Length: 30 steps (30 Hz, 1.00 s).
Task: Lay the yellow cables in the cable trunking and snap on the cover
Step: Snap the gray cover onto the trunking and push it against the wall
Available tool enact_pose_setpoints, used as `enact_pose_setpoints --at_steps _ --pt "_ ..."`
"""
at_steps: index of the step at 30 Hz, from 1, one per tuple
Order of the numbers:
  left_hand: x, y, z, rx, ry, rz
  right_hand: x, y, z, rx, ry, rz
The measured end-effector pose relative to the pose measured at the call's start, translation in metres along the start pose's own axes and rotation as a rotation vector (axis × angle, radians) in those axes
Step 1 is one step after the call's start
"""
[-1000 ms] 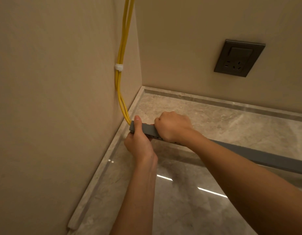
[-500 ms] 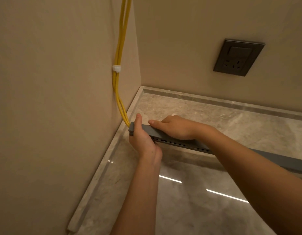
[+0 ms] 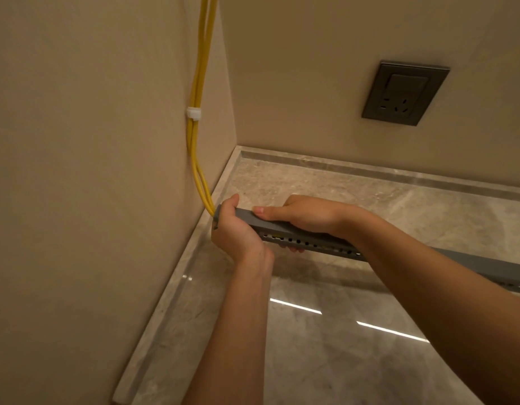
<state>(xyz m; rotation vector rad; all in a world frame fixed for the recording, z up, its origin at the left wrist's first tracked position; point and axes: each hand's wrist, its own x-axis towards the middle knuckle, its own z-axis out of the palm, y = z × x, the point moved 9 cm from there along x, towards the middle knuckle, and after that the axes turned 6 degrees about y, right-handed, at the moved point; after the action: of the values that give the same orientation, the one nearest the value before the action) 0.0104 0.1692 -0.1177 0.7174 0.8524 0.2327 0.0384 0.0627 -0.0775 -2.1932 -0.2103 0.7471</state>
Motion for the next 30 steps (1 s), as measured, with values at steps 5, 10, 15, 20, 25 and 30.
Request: enact_pose_setpoints --at_steps 5,10,15,20,25,30 --pt "0.000 0.003 0.014 -0.124 -0.128 0.023 0.000 0.000 0.000 0.120 0.007 0.032" --pt "-0.002 0.012 0.035 -0.425 -0.543 -0.090 0.000 0.000 0.002 0.203 -0.045 0.052" --pt "-0.013 0.014 0.047 -0.749 -0.816 -0.266 -0.004 -0.005 0.007 0.205 -0.085 0.034" --pt "-0.011 0.012 0.055 -0.661 -0.808 -0.386 -0.004 -0.006 0.004 0.035 0.006 0.016" --pt "-0.001 0.010 0.054 -0.604 -0.724 -0.342 -0.007 -0.013 -0.001 0.077 0.076 0.047" --pt "-0.005 0.017 0.056 -0.594 -0.785 -0.299 0.004 -0.026 -0.009 -0.303 0.291 -0.017"
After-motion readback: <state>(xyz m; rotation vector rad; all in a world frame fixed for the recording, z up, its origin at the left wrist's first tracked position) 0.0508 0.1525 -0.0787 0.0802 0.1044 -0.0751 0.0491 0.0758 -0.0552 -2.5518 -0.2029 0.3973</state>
